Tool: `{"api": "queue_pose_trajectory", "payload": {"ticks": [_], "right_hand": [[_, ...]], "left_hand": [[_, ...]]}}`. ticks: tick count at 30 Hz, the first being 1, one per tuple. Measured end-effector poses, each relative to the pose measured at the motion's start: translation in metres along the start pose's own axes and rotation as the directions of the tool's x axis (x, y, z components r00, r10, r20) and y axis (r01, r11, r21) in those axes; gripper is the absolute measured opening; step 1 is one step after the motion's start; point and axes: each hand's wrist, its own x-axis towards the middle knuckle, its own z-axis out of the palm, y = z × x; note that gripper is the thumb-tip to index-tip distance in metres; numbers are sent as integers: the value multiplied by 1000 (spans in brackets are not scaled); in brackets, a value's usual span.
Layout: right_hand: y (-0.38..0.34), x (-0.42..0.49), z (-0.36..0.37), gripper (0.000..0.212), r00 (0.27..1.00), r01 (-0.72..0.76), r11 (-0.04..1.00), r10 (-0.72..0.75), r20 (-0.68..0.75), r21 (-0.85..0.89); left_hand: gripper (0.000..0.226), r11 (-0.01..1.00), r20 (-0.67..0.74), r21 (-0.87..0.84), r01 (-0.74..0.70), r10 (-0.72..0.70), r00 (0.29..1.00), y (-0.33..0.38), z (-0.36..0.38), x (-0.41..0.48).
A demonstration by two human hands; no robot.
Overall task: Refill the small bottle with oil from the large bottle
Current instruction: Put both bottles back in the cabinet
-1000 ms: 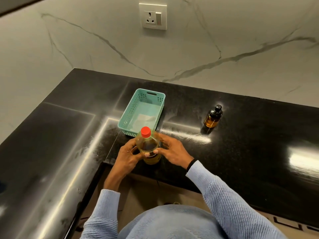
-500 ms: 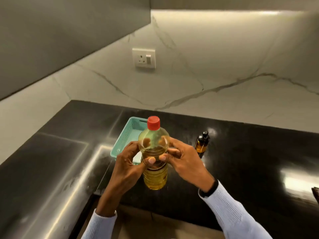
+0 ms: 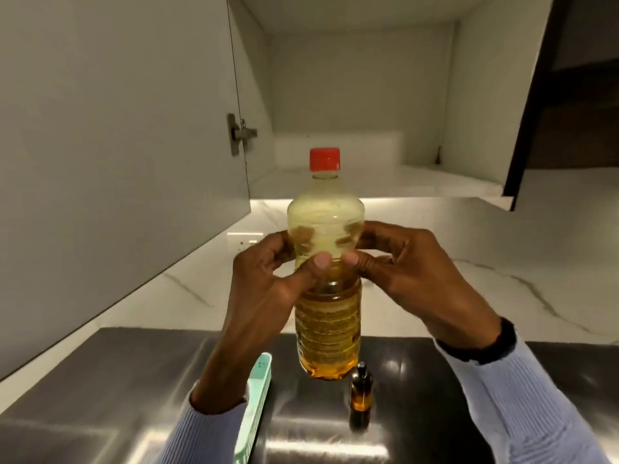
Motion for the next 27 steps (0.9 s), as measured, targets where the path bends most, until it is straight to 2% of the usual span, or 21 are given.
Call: {"api": "queue_pose_trajectory", "payload": {"ticks": [3, 7, 10, 14, 21, 27], "right_hand": [[-26, 16, -22, 49, 999, 20, 999, -20, -30, -30], [-58, 41, -47, 30, 999, 12, 1000, -11, -36, 12], [-78, 62, -61, 41, 1000, 14, 1000, -14, -12, 6], [-95, 97, -76, 30, 1000, -2, 998, 2, -6, -61], [-100, 166, -83, 34, 996, -84, 995, 81, -42, -55], [-73, 217, -85, 32, 986, -161, 985, 158, -47, -61]], "left_hand": [[48, 999, 4, -29, -44, 44, 999, 28, 7, 25], [21, 997, 17, -52, -57, 58, 998, 64, 12, 63], [15, 997, 50, -26, -73, 74, 996, 83, 13, 95], [8, 993, 50, 3, -119, 118, 992, 97, 15, 135], [42, 996, 68, -43, -82, 85, 994, 88, 16, 205], [40, 999, 121, -27, -26, 29, 992, 58, 26, 255]]}}
